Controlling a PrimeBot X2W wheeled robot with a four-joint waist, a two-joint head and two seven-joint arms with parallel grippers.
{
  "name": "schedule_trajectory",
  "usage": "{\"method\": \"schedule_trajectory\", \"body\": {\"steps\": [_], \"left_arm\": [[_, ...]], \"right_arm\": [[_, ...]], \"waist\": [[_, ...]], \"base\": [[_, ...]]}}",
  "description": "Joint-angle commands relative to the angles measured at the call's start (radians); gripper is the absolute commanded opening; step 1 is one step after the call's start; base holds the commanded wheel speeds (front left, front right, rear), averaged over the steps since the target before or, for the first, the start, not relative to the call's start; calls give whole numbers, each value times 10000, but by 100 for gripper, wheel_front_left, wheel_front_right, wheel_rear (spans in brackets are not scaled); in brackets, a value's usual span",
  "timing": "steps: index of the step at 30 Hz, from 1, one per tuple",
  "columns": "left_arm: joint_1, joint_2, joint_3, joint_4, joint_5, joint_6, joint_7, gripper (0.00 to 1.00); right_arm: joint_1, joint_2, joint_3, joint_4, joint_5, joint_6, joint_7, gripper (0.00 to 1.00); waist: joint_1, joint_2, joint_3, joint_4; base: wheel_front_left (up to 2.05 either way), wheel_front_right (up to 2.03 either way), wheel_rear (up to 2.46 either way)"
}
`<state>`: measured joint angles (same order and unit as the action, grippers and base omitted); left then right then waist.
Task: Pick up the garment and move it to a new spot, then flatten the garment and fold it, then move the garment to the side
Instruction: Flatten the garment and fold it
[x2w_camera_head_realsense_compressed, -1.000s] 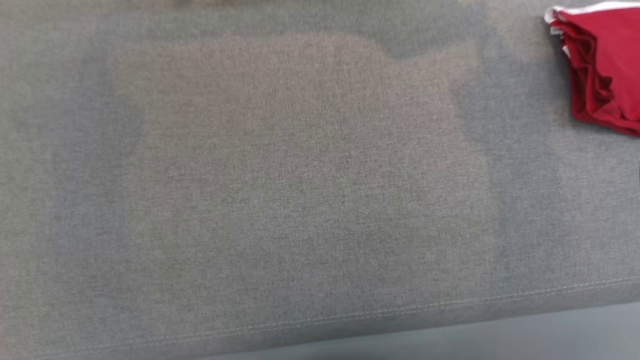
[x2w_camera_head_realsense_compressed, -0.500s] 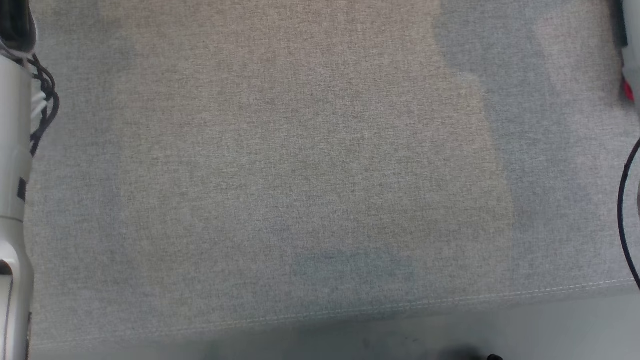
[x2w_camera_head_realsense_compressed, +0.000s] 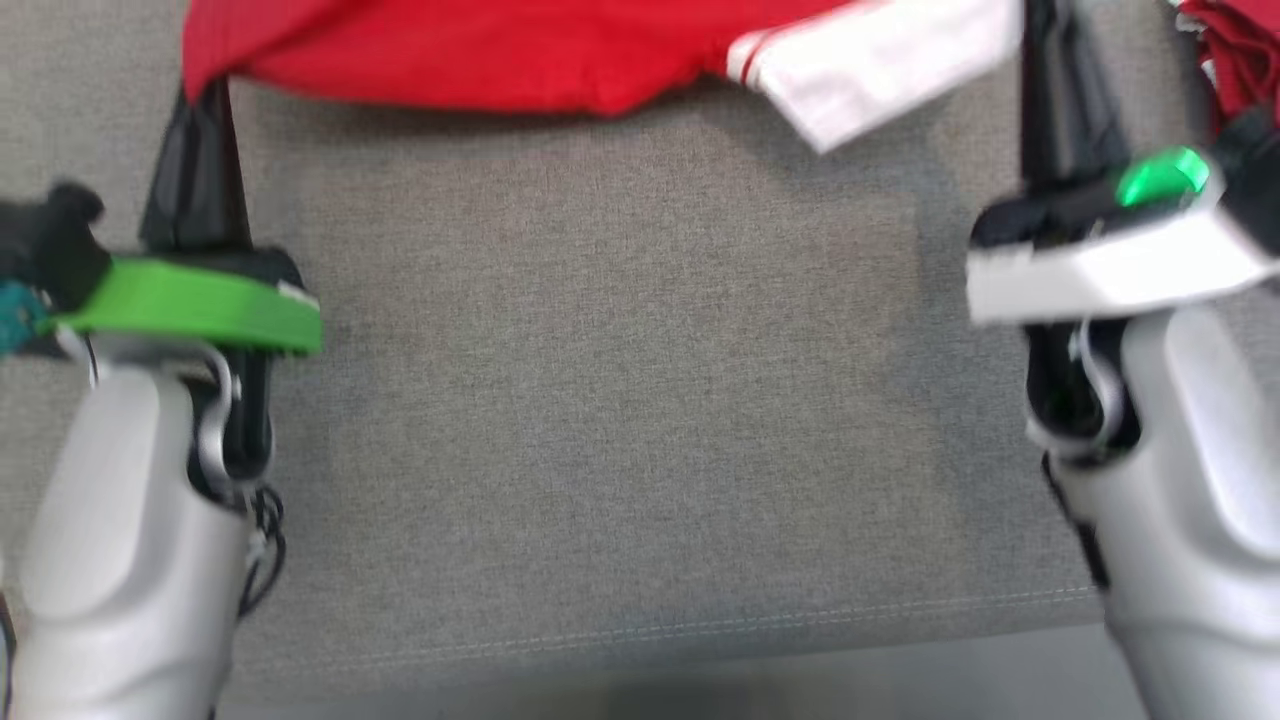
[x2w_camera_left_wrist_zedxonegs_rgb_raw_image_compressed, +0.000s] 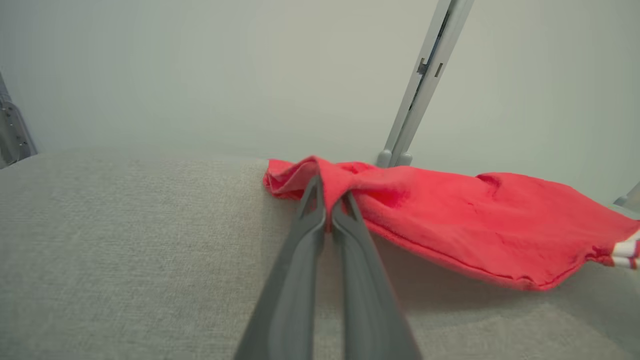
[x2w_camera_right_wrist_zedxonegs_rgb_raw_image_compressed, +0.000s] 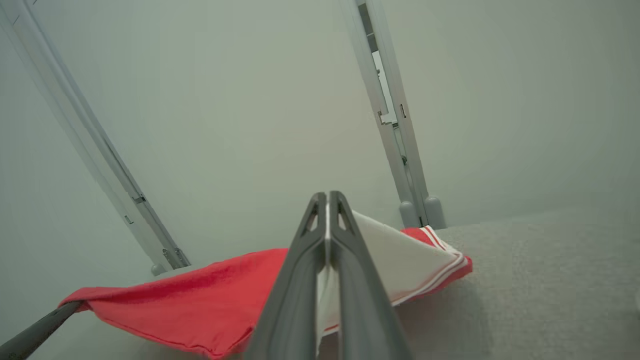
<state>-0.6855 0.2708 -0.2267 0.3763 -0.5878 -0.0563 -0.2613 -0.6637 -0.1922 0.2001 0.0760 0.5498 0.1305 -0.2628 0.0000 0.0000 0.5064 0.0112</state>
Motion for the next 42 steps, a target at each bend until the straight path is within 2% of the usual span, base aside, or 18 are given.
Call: {"method": "schedule_trajectory", "body": {"steps": [1,3,4,5,10,16,23,33,42], "left_arm": [[742,109,-18,-543,67,220,25,0],[1569,186,-48,-1194,122,497,131,0],[2406,269,-117,-1825,196,808,303,0],[2406,269,-117,-1825,196,808,303,0],[4243,356,-328,-3291,225,1452,878,0],[6091,549,-476,-4724,29,2117,1808,0],[7904,925,-517,-5755,-270,2771,2955,0],[9169,1383,-305,-6087,-723,3213,3822,0],[8572,1671,-402,-5868,-916,2944,4448,0]], "right_arm": [[885,133,5,-300,21,0,-32,0],[1808,357,-77,-532,185,3,7,0],[2599,524,-268,-756,55,2,8,0],[2599,524,-268,-756,55,2,8,0],[4406,1039,-771,-1187,-146,3,216,0],[6188,1338,-1289,-1931,-429,3,906,0],[7872,1397,-1794,-2554,-331,2,1944,0],[9244,1398,-1906,-2613,9,2,2892,0],[8547,1403,-1764,-2518,-303,2,3255,0]], "waist": [[0,0,-412,-64],[0,0,-653,-85],[0,0,-872,-120],[0,0,-872,-120],[0,0,-1480,-147],[0,0,-2178,-112],[0,0,-2787,-167],[0,0,-3260,-407],[0,0,-2974,-421]], "base": [[0,0,0],[0,0,0],[0,0,0],[0,0,0],[0,0,0],[0,0,0],[0,0,0],[0,0,0],[0,0,0]]}}
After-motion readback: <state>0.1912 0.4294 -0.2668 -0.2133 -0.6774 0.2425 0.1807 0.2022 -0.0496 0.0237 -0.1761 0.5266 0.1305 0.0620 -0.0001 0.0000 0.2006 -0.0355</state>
